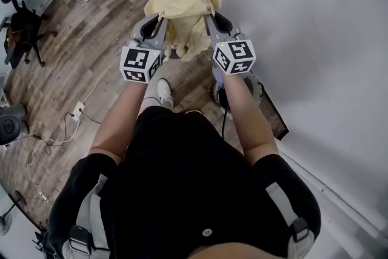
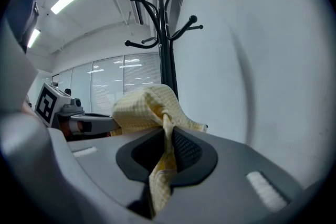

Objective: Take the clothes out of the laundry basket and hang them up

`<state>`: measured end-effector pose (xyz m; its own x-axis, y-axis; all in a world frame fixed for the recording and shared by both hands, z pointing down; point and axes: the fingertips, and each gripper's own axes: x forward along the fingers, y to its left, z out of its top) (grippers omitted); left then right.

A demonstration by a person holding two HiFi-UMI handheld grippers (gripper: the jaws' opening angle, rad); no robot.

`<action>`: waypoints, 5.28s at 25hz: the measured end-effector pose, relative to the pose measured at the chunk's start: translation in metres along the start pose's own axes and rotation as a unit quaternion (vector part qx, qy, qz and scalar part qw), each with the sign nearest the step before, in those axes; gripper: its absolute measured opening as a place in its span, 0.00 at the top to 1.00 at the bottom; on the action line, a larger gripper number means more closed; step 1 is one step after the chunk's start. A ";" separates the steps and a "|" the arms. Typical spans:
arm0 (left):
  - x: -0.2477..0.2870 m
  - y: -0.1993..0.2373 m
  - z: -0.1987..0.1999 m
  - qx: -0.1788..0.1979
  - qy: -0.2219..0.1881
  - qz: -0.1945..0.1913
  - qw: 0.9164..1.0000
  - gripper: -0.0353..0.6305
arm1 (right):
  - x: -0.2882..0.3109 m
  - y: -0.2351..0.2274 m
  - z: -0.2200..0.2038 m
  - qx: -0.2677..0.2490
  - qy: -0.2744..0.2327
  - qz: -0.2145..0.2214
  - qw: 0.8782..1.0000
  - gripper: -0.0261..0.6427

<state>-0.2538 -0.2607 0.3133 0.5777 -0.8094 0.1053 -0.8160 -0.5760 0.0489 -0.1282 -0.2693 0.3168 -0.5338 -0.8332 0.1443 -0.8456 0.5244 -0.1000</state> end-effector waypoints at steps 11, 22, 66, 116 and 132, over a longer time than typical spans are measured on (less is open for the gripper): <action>0.053 0.029 -0.079 -0.039 0.053 -0.004 0.998 0.91 | 0.061 -0.013 -0.062 0.009 0.064 -0.005 0.998 0.91; 0.075 0.007 -0.138 -0.081 0.094 -0.033 0.992 0.91 | 0.080 -0.001 -0.117 0.065 0.116 0.018 0.991 0.90; 0.030 -0.205 -0.048 0.013 -0.013 -0.199 0.980 0.32 | -0.221 -0.084 -0.070 0.006 -0.022 -0.109 0.994 0.26; 0.225 -0.372 -0.623 -0.029 0.440 -0.236 0.866 0.28 | -0.224 -0.316 -0.629 -0.040 0.442 0.115 0.889 0.45; 0.239 -0.391 -0.752 -0.074 0.548 -0.266 0.790 0.36 | -0.209 -0.326 -0.765 -0.048 0.535 0.162 0.828 0.51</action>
<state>0.1875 -0.1427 1.0660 0.5409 0.1745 0.8228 -0.5043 -0.7156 0.4833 0.2531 -0.1315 1.0719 -0.3908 -0.0393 0.9196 -0.6257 0.7441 -0.2341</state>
